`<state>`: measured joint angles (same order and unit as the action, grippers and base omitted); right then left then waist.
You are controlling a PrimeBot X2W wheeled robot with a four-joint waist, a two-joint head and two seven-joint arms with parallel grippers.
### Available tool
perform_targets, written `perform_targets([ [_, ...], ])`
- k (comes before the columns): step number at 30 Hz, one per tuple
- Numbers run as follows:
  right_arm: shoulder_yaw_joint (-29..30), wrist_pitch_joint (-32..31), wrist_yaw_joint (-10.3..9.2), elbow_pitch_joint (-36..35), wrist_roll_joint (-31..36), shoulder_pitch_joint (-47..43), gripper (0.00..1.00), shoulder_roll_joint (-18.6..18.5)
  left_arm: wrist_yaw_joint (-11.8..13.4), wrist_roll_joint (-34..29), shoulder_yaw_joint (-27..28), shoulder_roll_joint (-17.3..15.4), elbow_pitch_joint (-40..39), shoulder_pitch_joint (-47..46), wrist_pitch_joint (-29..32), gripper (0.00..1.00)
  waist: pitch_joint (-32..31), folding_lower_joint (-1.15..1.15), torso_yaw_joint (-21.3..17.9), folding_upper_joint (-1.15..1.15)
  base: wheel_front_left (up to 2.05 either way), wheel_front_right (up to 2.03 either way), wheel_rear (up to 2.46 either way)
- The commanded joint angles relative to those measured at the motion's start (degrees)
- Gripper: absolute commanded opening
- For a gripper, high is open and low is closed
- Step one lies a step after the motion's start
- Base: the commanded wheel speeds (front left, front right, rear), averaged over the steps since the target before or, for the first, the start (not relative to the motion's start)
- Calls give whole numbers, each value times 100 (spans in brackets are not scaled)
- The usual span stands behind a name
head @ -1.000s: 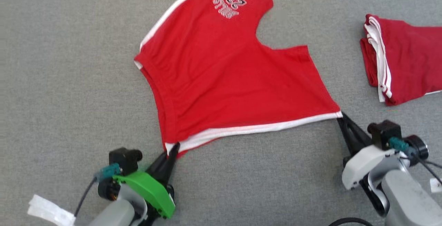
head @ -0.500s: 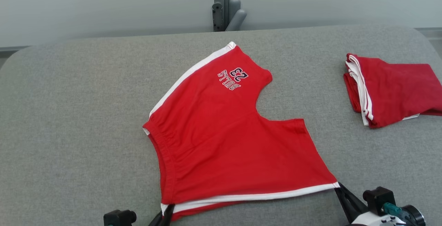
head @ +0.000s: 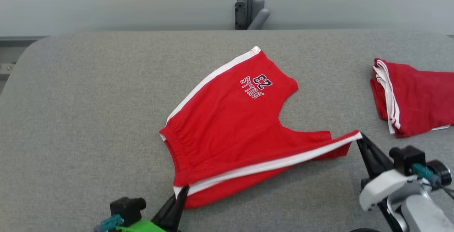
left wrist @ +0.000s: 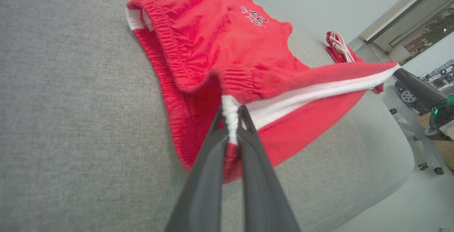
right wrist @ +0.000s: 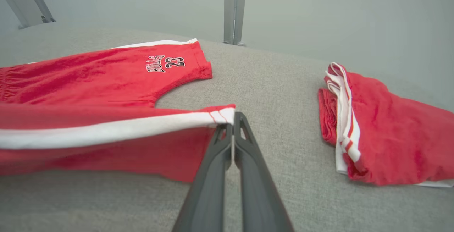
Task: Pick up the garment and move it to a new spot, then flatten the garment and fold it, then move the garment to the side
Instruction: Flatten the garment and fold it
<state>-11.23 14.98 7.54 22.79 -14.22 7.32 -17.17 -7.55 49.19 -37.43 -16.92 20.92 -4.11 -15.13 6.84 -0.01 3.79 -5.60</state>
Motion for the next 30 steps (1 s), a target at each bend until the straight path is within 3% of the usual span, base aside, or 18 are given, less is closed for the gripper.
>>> perform_targets([
  [1, 24, 11, -12, 10, 28, 202, 0, -52, 10, -84, -4, 23, -37, -175, 5, 0, 366, 1, 265, 1, 0, 0, 0],
  [9, -332, 11, -12, 633, 228, 2026, 0, -327, 10, 108, -67, 407, -346, -1080, 5, 0, 1325, 1, 848, 1, 0, 0, 0],
  [15, -758, 11, -12, 1239, 282, 3307, 0, -489, 10, -15, 224, 694, -569, -1587, 5, 0, 1886, 1, 1203, 1, 0, 0, 0],
  [25, -1332, 10, -12, 2277, 264, 4887, 0, -684, 10, -351, 663, 1080, -805, -2120, 5, 0, 2580, 1, 1624, 1, 0, 0, 0],
  [30, -1650, 5, -12, 2820, 387, 5588, 0, -735, 10, -544, 603, 1261, -757, -2515, 5, 0, 2876, 1, 1770, 1, 0, 0, 0],
])
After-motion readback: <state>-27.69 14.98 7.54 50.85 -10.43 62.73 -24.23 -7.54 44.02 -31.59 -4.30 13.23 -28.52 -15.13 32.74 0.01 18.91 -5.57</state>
